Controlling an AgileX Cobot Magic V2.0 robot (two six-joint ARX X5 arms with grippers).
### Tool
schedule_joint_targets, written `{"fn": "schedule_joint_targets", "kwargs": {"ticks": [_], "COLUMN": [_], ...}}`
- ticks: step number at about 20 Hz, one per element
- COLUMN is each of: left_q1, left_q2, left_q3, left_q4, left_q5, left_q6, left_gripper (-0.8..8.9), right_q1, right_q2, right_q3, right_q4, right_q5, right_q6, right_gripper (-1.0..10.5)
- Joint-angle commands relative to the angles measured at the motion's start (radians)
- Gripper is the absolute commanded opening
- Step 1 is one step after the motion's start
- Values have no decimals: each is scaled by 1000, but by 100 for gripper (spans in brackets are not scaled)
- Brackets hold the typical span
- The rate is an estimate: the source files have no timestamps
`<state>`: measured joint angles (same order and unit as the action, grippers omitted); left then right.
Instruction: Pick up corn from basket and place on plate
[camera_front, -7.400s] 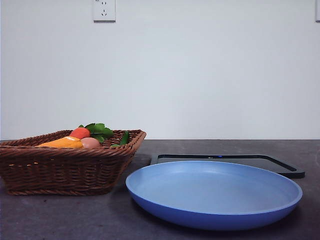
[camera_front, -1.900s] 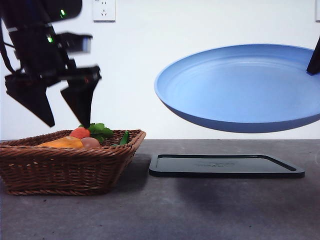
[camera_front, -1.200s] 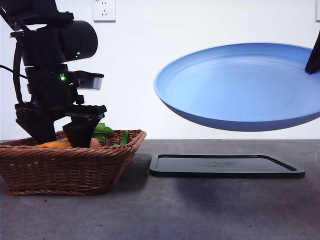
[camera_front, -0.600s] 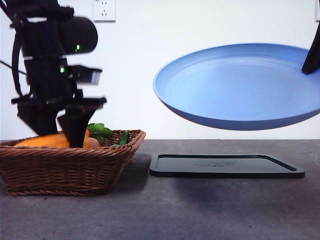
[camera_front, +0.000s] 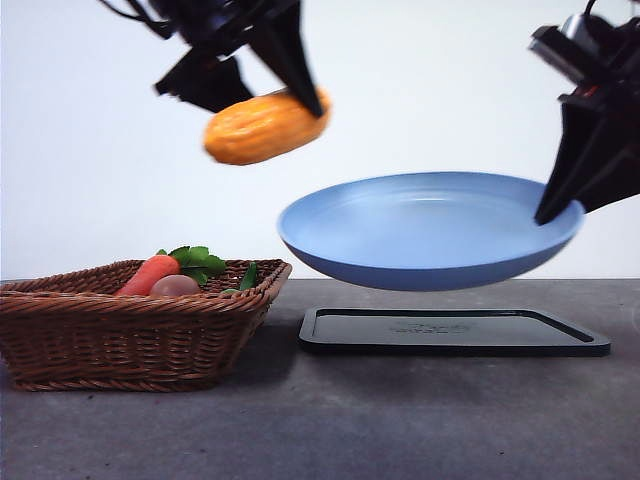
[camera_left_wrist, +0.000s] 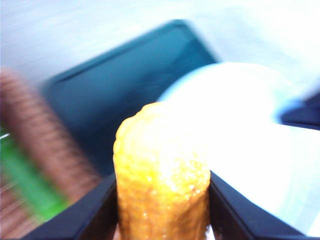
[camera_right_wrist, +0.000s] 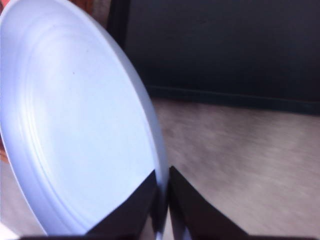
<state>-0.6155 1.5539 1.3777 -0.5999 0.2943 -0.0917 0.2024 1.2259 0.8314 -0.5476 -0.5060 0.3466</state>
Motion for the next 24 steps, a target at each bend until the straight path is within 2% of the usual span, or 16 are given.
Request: {"fn": "schedule_joint_targets", "kwargs": {"ticks": [1,7,13,18,24], "left_q1": [-57,-114,-132,-136,-138], "left_q2": [41,119,166,166,145], "left_q3": [18,18,18,18,19], "left_q4": [31,92,71,65,61], "left_q5": [5,0,1,1,2], "left_q6": [29,50,49,48,46], "left_gripper": [177,177,184,351,354], "right_q1": [3,4,4,4,3], "right_q2": [38,49,49,49,50], "right_q3": [19,19,19,19,19], "right_q4": [52,74,76,76,76], "right_q5": [-60,-120,-124,-124,-119], "right_q6": [85,95,91,90,87], "right_gripper": [2,2,2,2,2]}}
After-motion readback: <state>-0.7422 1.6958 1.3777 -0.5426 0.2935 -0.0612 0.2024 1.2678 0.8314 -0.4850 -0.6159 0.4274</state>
